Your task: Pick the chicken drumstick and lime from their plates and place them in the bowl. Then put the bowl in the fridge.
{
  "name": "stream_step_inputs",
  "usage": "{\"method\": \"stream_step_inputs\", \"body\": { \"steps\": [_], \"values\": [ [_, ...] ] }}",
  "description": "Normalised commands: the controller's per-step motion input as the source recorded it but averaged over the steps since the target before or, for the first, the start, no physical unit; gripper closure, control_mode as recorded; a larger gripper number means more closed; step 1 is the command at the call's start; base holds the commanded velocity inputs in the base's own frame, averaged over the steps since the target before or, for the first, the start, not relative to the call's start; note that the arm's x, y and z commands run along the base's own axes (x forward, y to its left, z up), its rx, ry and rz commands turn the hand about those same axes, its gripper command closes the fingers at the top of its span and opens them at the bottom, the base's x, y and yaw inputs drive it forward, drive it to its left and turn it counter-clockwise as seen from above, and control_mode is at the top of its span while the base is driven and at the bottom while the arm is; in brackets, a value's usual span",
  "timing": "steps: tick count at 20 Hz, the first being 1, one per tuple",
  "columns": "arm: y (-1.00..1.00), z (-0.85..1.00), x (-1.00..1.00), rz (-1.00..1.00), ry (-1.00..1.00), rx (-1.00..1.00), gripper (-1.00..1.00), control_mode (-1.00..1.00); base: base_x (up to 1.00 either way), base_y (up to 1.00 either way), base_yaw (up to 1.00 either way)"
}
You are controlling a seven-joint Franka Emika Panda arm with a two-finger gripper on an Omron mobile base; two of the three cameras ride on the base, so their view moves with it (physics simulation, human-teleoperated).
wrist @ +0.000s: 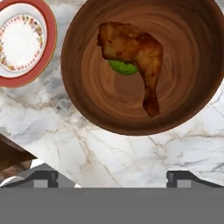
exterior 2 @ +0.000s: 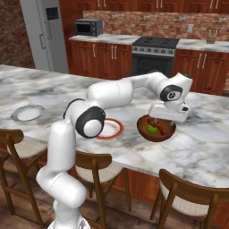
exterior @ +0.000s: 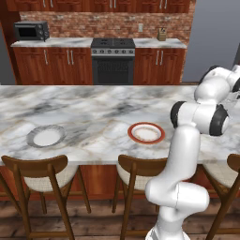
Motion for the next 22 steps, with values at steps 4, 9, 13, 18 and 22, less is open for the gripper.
{"method": "stream_step_inputs", "body": {
  "steps": [4, 9, 13, 18, 22],
  "values": [
    [0.38, 0.03, -0.61, 0.15, 0.00, -0.25, -1.00, -1.00, 0.00, 0.00, 0.00],
    [0.42, -0.10, -0.58, -0.07, -0.01, -0.09, -1.00, -1.00, 0.00, 0.00, 0.00],
    [0.28, -0.08, -0.58, -0.29, -0.07, 0.00, -1.00, -1.00, 0.00, 0.00, 0.00],
    [0.17, -0.02, -0.21, -0.72, -0.09, 0.00, -1.00, -1.00, 0.00, 0.00, 0.00],
    [0.22, 0.00, 0.09, -0.69, 0.00, -0.01, -1.00, -1.00, 0.00, 0.00, 0.00]
  ]
}}
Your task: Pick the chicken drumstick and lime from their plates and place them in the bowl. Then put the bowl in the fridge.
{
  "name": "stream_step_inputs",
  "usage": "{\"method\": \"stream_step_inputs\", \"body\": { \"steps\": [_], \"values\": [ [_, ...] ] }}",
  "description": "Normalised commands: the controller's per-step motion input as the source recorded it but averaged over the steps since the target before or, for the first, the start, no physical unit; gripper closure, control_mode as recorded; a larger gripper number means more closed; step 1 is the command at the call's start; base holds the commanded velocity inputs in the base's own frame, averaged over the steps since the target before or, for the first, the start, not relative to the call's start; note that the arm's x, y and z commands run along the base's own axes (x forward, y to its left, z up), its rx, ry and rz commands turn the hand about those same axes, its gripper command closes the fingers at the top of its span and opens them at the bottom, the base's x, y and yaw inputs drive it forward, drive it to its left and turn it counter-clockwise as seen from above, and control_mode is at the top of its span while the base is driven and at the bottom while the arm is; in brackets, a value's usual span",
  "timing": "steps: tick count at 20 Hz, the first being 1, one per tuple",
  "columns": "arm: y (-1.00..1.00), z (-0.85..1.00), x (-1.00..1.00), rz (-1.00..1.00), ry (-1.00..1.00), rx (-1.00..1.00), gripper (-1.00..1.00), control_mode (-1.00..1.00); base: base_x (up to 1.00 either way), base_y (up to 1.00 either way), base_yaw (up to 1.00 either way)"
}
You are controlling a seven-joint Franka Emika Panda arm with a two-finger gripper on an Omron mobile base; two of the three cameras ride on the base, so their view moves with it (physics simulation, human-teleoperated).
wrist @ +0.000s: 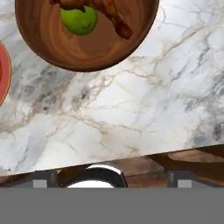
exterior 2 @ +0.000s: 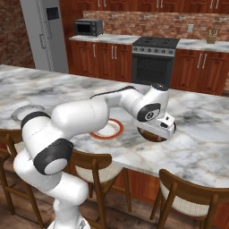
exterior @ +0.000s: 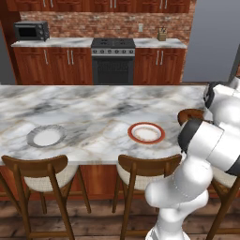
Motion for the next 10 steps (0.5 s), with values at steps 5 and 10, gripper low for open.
{"method": "stream_step_inputs", "body": {
  "steps": [5, 10],
  "values": [
    [0.19, -0.04, 0.22, -0.48, 0.00, 0.01, -1.00, -1.00, 0.00, 0.00, 0.00],
    [0.00, -0.17, 0.30, -0.33, 0.02, 0.02, -1.00, -1.00, 0.00, 0.00, 0.00]
  ]
}}
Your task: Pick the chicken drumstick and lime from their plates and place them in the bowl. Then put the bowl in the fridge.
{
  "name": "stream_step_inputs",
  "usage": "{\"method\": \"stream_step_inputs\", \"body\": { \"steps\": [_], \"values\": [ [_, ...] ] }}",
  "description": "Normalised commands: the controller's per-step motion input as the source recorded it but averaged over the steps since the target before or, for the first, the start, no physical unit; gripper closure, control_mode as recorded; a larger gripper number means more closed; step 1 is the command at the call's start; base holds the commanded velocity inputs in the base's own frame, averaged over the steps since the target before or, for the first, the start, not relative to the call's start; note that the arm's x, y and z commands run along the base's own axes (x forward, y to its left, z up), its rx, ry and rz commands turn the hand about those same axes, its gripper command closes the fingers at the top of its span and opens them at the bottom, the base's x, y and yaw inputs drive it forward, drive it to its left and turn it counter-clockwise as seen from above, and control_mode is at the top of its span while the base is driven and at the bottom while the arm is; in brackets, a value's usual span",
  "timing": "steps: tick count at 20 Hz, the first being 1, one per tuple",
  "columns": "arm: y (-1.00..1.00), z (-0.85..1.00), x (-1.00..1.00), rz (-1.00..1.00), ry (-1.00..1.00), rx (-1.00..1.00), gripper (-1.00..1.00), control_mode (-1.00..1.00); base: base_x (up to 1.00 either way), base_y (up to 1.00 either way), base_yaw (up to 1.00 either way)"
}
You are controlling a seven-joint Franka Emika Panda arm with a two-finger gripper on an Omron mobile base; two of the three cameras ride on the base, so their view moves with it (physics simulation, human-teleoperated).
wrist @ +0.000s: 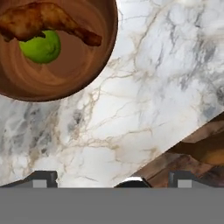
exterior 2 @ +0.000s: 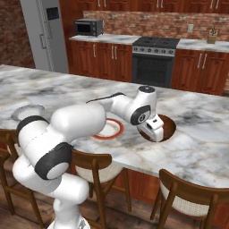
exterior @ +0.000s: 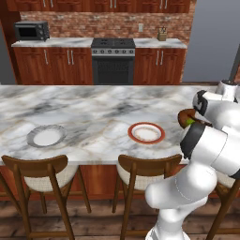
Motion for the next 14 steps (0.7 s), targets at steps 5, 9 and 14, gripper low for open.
{"method": "stream_step_inputs", "body": {
  "steps": [5, 9, 14],
  "values": [
    [0.00, -0.19, 0.42, -0.34, 0.06, 0.05, -1.00, -1.00, 0.00, 0.00, 0.00],
    [-0.15, -0.05, 0.31, -0.16, 0.14, 0.16, -1.00, -1.00, 0.00, 0.00, 0.00],
    [-0.18, -0.17, 0.14, -0.11, 0.07, 0.17, -1.00, -1.00, 0.00, 0.00, 0.00]
  ]
}}
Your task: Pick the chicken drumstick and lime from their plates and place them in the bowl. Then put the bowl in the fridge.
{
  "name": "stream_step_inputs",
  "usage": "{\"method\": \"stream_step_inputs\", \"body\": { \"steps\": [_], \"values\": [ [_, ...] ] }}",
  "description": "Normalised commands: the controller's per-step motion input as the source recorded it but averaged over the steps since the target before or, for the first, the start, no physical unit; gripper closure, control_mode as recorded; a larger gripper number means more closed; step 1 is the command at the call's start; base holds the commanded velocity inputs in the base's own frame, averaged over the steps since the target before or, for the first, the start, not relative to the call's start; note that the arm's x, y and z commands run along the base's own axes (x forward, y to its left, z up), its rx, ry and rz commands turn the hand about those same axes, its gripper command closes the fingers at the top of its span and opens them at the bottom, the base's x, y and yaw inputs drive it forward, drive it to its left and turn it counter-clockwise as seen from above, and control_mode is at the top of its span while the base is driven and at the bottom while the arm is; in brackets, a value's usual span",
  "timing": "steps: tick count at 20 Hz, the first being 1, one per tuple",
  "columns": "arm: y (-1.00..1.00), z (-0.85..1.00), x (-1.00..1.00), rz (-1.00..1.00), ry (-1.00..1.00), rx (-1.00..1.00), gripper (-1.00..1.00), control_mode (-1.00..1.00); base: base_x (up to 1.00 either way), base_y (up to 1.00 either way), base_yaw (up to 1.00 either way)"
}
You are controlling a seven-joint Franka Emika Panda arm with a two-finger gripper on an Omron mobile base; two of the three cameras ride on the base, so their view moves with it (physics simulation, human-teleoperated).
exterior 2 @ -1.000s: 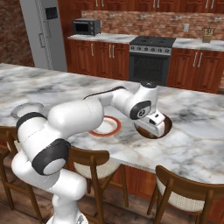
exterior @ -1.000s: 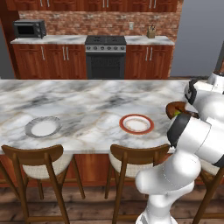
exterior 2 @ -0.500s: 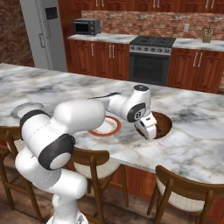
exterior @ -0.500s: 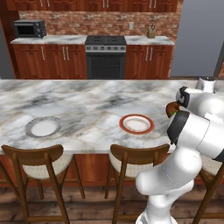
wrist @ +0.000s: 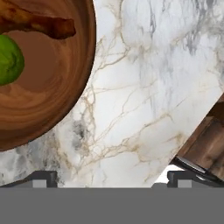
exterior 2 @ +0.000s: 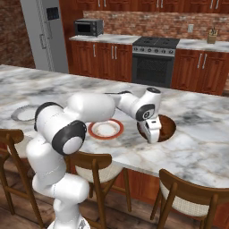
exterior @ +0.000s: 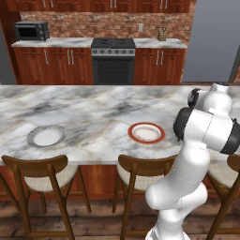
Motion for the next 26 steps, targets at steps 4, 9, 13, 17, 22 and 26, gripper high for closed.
{"method": "stream_step_inputs", "body": {
  "steps": [4, 9, 13, 17, 22, 26],
  "values": [
    [-0.12, -0.14, 0.20, -0.15, -0.01, 0.07, -1.00, -1.00, 0.00, 0.00, 0.00],
    [-0.07, -0.10, 0.16, -0.20, -0.01, 0.00, -1.00, -1.00, 0.00, 0.00, 0.00],
    [-0.06, -0.24, 0.07, -0.20, 0.00, 0.00, -1.00, -1.00, 0.00, 0.00, 0.00],
    [-0.02, -0.28, 0.08, -0.18, 0.00, 0.00, -1.00, -1.00, 0.00, 0.00, 0.00],
    [0.00, -0.17, 0.16, -0.09, 0.00, 0.00, -1.00, -1.00, 0.00, 0.00, 0.00],
    [-0.03, -0.04, 0.25, -0.04, 0.00, 0.00, -1.00, -1.00, 0.00, 0.00, 0.00]
  ]
}}
